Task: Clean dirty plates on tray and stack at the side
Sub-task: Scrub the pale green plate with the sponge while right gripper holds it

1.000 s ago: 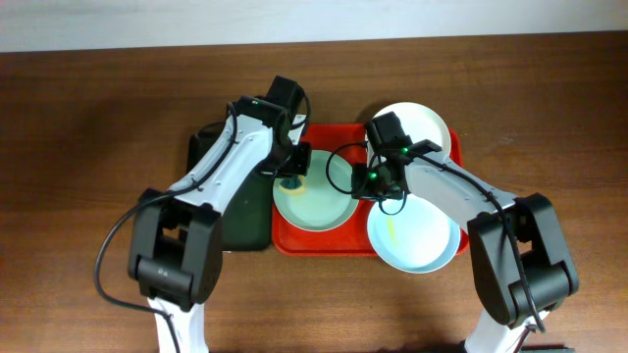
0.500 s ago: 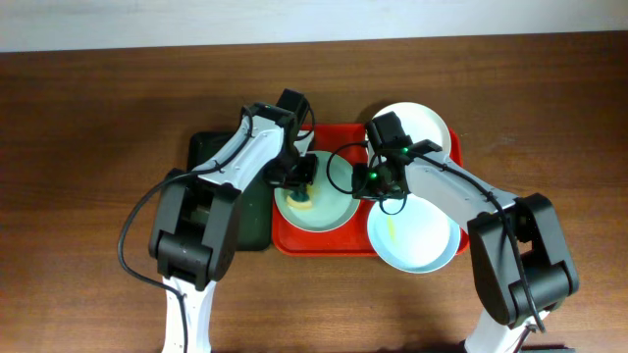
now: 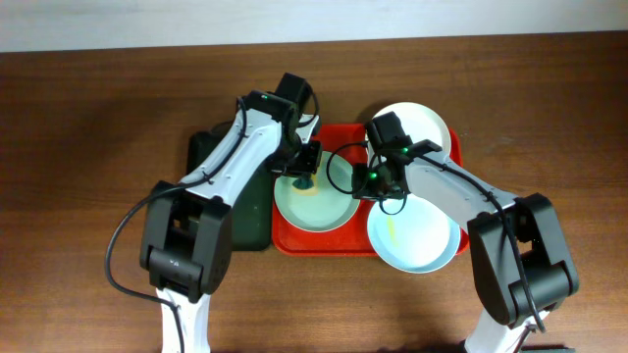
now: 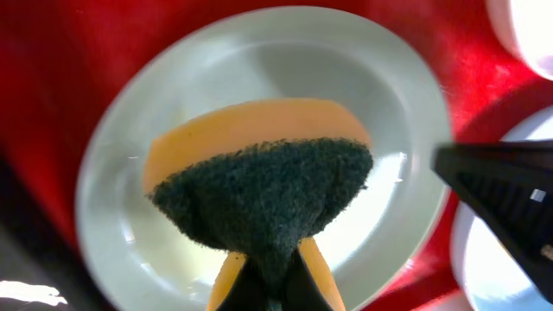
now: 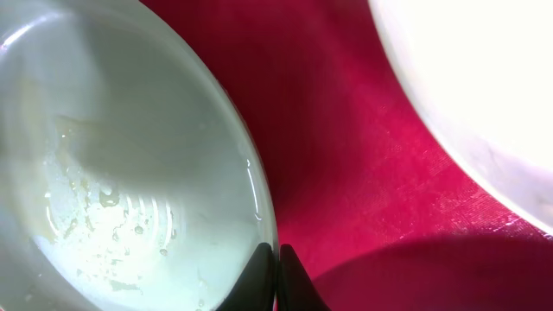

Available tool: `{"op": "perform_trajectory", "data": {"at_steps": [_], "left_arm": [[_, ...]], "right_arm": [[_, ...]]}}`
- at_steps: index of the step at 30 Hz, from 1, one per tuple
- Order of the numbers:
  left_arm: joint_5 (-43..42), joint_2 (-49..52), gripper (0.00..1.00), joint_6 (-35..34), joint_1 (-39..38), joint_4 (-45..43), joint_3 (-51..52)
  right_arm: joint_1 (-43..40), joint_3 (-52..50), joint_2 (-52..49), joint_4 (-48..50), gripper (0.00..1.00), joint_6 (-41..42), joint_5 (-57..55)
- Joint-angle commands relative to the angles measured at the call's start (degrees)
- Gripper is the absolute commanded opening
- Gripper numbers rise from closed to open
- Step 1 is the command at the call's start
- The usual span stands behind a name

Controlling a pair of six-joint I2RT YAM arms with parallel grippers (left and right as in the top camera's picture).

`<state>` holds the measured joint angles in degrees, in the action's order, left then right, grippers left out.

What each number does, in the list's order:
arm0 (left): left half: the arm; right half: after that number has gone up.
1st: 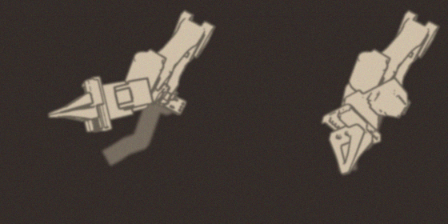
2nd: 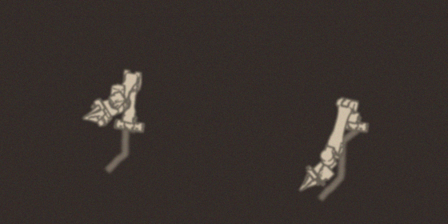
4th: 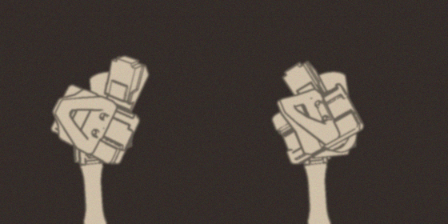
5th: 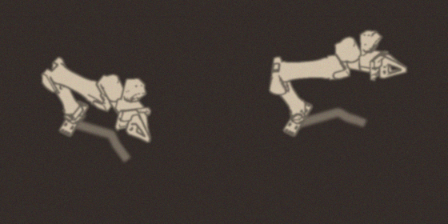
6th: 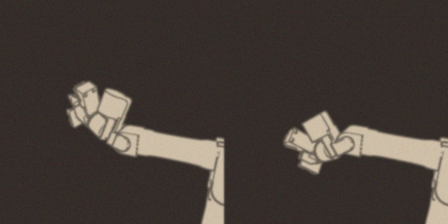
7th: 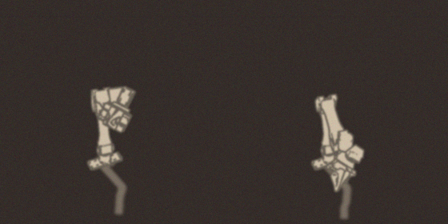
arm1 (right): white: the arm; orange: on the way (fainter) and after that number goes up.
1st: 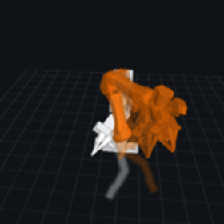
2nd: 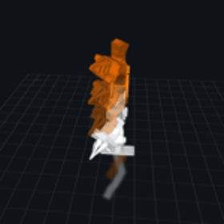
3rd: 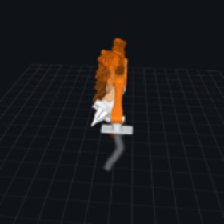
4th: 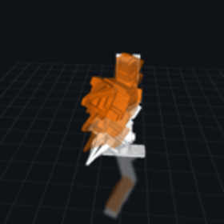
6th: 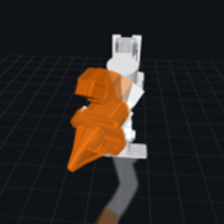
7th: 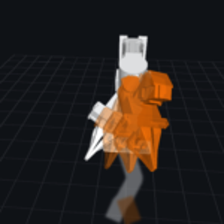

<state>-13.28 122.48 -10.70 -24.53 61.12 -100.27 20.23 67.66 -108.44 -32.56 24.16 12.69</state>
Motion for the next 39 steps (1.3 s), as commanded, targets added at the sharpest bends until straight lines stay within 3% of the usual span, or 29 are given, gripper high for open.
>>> {"op": "perform_trajectory", "data": {"at_steps": [1, 10, 13, 18, 22, 25, 29, 35, 39], "left_arm": [[11.76, -0.04, 0.00, -4.20, -1.73, 0.02, 0.07], [10.67, 7.48, 0.00, -4.26, -2.05, -0.57, 0.09], [4.37, 9.92, 0.00, -3.69, -2.05, 0.20, 0.09], [-11.67, 10.23, 0.00, 3.76, -2.21, 2.16, -0.02], [-14.62, 6.25, 0.00, 3.78, -1.09, 2.75, -0.57], [-13.60, 1.05, 0.00, 3.78, -0.55, 2.84, -0.57], [-5.29, -2.56, 0.00, 3.13, -0.59, 2.82, -0.57], [7.08, -1.07, 0.00, -1.14, -0.59, 2.51, 0.04], [7.52, 2.27, 0.00, -1.70, -0.66, 1.44, 0.04]], "right_arm": [[0.44, -0.13, -0.26, 0.17, 0.04, -0.13, -0.31], [0.44, -0.13, -0.26, 0.24, 0.04, -0.13, -0.33], [0.44, -0.13, -0.26, 0.24, 0.04, -0.13, -0.33], [0.44, -0.13, -0.26, 0.22, 0.04, -0.13, -0.31], [0.44, -0.13, -0.26, 0.26, 0.04, -0.13, -0.33], [0.44, -0.13, -0.26, 0.42, 0.04, -0.13, -0.31], [0.44, -0.15, -0.26, 0.39, 0.04, -0.13, -0.31], [0.44, -0.13, -0.26, 0.37, 0.04, -0.13, -0.31], [0.44, -0.13, -0.26, 0.35, 0.04, -0.13, -0.31]]}}
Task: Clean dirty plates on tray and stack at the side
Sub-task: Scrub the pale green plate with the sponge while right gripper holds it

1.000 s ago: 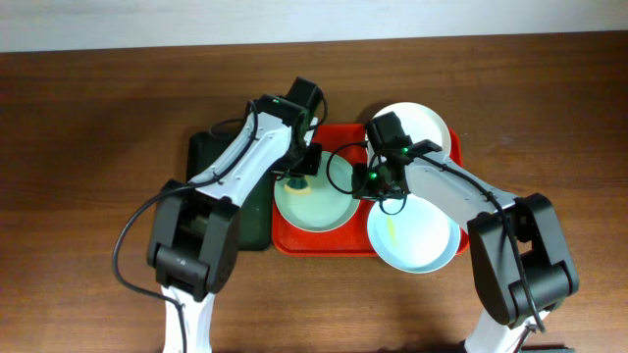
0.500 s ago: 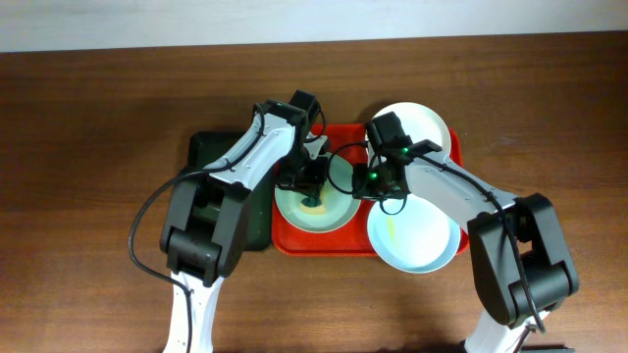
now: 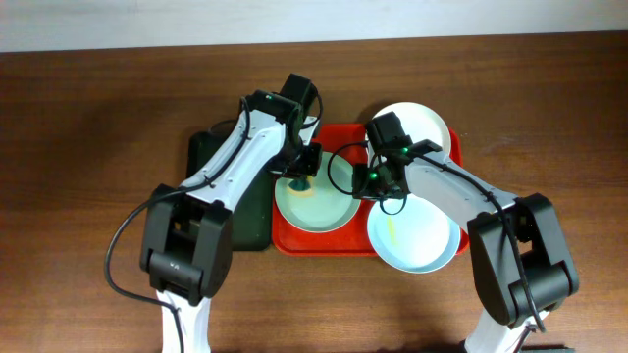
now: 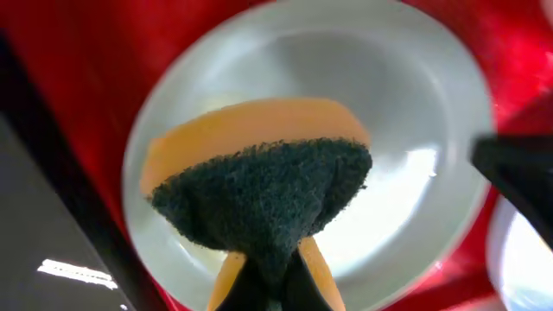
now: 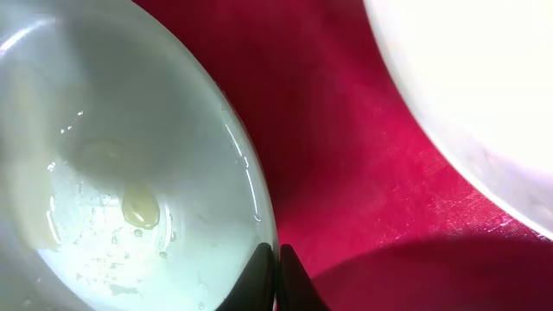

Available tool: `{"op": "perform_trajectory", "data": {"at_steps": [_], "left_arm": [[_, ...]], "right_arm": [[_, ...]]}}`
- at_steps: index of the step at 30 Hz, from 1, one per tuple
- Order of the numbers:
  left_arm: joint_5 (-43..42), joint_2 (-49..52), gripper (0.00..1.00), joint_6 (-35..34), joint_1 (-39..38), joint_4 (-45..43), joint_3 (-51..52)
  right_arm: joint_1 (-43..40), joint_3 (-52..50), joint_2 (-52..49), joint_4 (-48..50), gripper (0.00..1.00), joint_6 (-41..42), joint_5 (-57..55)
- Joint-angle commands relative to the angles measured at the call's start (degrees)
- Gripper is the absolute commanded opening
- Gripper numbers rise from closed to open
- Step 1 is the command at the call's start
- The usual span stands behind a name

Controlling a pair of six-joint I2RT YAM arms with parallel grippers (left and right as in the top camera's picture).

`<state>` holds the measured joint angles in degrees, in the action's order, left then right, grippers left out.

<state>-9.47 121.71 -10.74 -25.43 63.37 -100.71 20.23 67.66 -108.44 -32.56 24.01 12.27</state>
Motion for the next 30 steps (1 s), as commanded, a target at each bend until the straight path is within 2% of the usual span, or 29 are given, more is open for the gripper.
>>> {"op": "perform_trajectory", "data": {"at_steps": [1, 7, 10, 14, 15, 17, 21, 25, 28, 30], "left_arm": [[3.76, 4.13, 0.00, -1.84, 0.07, -1.09, 0.48], [3.87, 9.99, 0.00, -5.18, -0.09, -0.31, 0.50], [0.70, 12.35, 0.00, -5.05, -0.28, -0.33, 0.50], [-12.79, 12.87, 0.00, 3.19, -0.37, -0.94, 0.33], [-16.74, 12.41, 0.00, 4.02, 0.02, -0.85, -0.35], [-18.86, 10.32, 0.00, 4.00, 0.98, -0.74, -1.16], [-17.99, 5.29, 0.00, 4.00, 1.77, -0.76, -1.16], [-9.38, 1.33, 0.00, 3.48, 1.42, -0.68, -1.14], [-1.55, 1.40, 0.00, -2.12, 1.20, -0.13, -0.55], [-0.09, 1.42, 0.00, -2.69, 1.20, -1.57, 1.14]], "right_arm": [[0.44, -0.13, -0.26, 0.35, 0.04, 0.02, 0.11], [0.44, -0.13, -0.26, 0.37, 0.04, 0.02, 0.11], [0.44, -0.15, -0.26, 0.35, 0.04, 0.02, 0.11], [0.44, -0.15, -0.26, 0.24, 0.04, 0.02, 0.11], [0.44, -0.15, -0.26, 0.17, 0.04, 0.02, 0.11], [0.44, -0.15, -0.26, 0.17, 0.04, 0.02, 0.11], [0.44, -0.15, -0.26, 0.15, 0.04, 0.00, 0.11], [0.44, -0.15, -0.26, 0.15, 0.04, 0.02, 0.11], [0.44, -0.15, -0.26, 0.15, 0.04, 0.00, 0.11], [0.44, -0.15, -0.26, 0.15, 0.04, 0.00, 0.11]]}}
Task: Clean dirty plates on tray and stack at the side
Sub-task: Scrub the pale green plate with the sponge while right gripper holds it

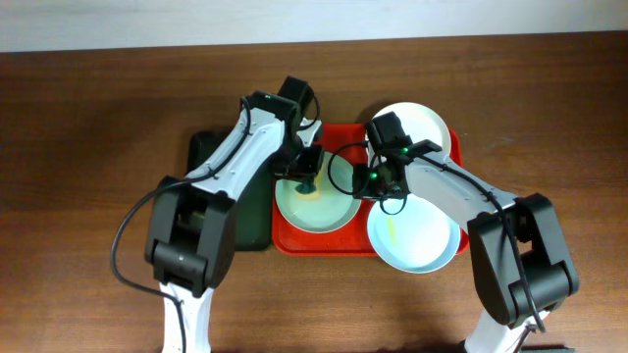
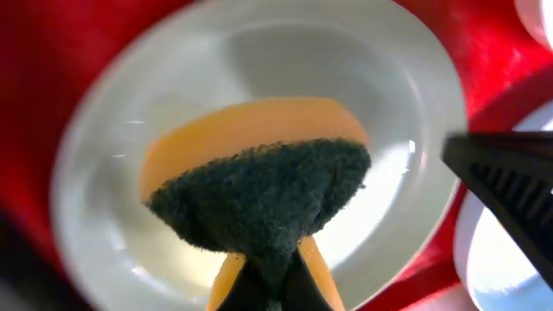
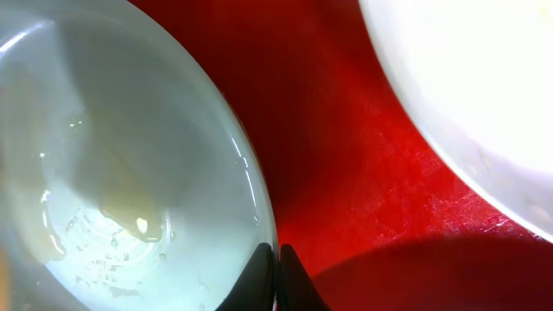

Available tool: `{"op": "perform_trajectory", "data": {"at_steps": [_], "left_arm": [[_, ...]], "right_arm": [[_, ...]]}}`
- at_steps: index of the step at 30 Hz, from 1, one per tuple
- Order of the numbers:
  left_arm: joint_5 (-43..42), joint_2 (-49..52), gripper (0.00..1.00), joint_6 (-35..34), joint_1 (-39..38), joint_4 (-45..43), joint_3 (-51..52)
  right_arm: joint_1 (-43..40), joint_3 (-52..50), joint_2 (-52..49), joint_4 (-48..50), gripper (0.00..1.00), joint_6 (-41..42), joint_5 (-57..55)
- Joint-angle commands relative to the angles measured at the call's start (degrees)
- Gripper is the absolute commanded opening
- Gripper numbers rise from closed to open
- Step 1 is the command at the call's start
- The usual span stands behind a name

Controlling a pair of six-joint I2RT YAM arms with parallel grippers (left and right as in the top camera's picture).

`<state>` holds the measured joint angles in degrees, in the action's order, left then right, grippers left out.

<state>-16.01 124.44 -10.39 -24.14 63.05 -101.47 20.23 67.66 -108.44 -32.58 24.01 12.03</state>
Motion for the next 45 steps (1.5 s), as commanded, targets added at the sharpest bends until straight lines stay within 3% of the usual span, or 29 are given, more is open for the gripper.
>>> {"op": "perform_trajectory", "data": {"at_steps": [1, 7, 11, 17, 20, 24, 34, 42, 45], "left_arm": [[6.43, -1.31, 0.00, -3.06, -0.09, -2.05, 2.69], [6.49, -1.25, 0.00, -3.28, -0.72, -9.35, 11.37], [5.84, -1.25, 0.00, -6.95, -0.74, -15.26, 17.73], [-11.45, -1.38, 0.00, -0.52, -0.70, -15.87, 17.70], [-14.67, -2.21, 0.00, 0.02, -0.33, -15.21, 15.41], [-12.22, -6.34, 0.00, 0.00, -0.09, -14.51, 12.15], [7.85, -9.05, 0.00, -2.43, -0.13, -13.05, 14.47], [7.67, -3.76, 0.00, -4.83, -0.76, -17.25, 19.58], [2.38, -2.19, 0.00, -4.76, -1.75, -17.25, 19.58]], "right_arm": [[0.44, -0.15, -0.26, 0.17, 0.04, 0.02, 0.35], [0.44, -0.15, -0.26, 0.24, 0.04, 0.02, 0.35], [0.44, -0.15, -0.26, 0.22, 0.04, 0.02, 0.35], [0.44, -0.15, -0.26, 0.22, 0.04, 0.02, 0.35], [0.44, -0.15, -0.26, 0.22, 0.04, 0.00, 0.33], [0.44, -0.15, -0.26, 0.22, 0.04, 0.00, 0.33], [0.44, -0.15, -0.37, 0.20, 0.04, 0.02, 0.33], [0.44, -0.15, -0.37, 0.22, 0.05, 0.00, 0.33], [0.44, -0.15, -0.37, 0.20, 0.04, 0.00, 0.35]]}}
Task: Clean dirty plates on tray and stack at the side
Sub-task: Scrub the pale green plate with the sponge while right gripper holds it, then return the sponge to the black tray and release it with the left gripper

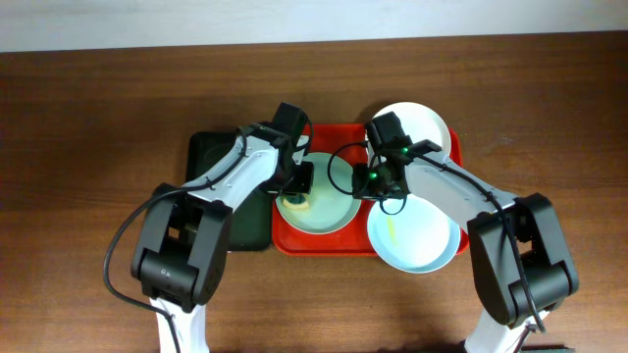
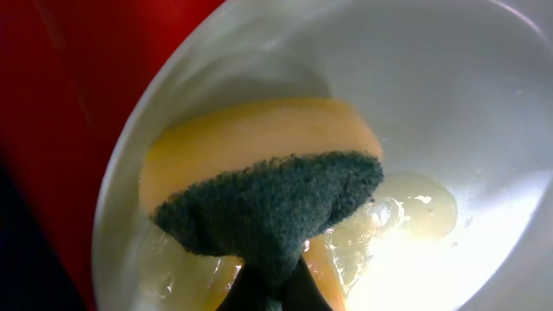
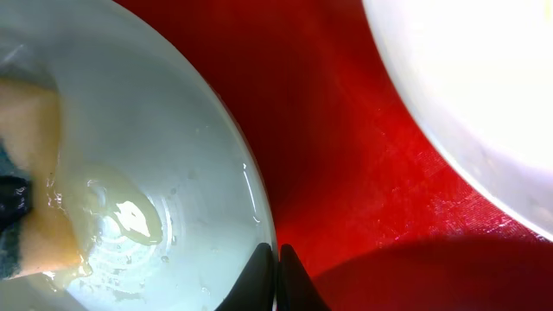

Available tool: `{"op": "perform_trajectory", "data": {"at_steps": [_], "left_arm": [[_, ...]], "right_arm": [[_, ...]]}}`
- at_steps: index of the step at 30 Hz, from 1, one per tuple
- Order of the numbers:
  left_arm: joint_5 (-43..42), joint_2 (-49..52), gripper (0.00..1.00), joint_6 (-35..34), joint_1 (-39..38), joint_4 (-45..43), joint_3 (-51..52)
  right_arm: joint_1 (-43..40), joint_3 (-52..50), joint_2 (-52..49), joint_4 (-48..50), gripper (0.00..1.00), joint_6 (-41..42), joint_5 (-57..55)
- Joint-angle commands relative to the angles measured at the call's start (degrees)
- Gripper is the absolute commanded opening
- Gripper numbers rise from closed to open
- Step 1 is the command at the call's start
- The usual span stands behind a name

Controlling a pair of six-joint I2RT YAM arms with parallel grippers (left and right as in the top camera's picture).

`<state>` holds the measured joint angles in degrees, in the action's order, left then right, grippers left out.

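Note:
A pale green plate [image 1: 329, 206] lies on the left of the red tray [image 1: 348, 137], with a yellowish wet smear [image 2: 415, 207] inside. My left gripper [image 1: 296, 186] is shut on a yellow sponge with a dark green scrub face [image 2: 268, 207], pressed into the plate's left part; the same sponge [image 3: 22, 207] shows at the left in the right wrist view. My right gripper [image 3: 275, 278] is shut on the plate's right rim [image 3: 259, 207]. A white plate [image 1: 422, 123] sits at the tray's top right, and a light blue plate [image 1: 417, 240] at its bottom right.
A dark green mat [image 1: 211, 157] lies on the brown table left of the tray, under my left arm. The white and light blue plates overhang the tray's right edge.
My left gripper has moved with the sponge from the plate's upper middle down to its left part. The sponge now shows in the right wrist view. The right gripper has not moved.
Throughout, my right gripper stayed shut on the green plate's rim and my left held the sponge over the plate. The sponge stood at differing spots on the plate at each moment, and the wet yellowish smear inside changed shape; now the sponge presses low on the left.

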<state>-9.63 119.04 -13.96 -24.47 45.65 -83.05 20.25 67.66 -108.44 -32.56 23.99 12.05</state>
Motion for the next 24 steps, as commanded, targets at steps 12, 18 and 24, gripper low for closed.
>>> {"op": "perform_trajectory", "data": {"at_steps": [12, 18, 24], "left_arm": [[-18.08, 2.73, 0.00, -1.16, -2.47, -4.44, -0.39], [-17.75, -4.70, 0.00, 2.10, -0.20, 0.15, -2.64], [-4.02, -17.22, 0.00, 2.05, 3.43, 6.51, -2.62]], "right_arm": [[0.42, -0.15, -0.37, 0.17, 0.04, 0.02, 0.31], [0.42, -0.15, -0.37, 0.17, 0.04, 0.02, 0.31], [0.42, -0.15, -0.37, 0.15, 0.05, 0.02, 0.33]]}}
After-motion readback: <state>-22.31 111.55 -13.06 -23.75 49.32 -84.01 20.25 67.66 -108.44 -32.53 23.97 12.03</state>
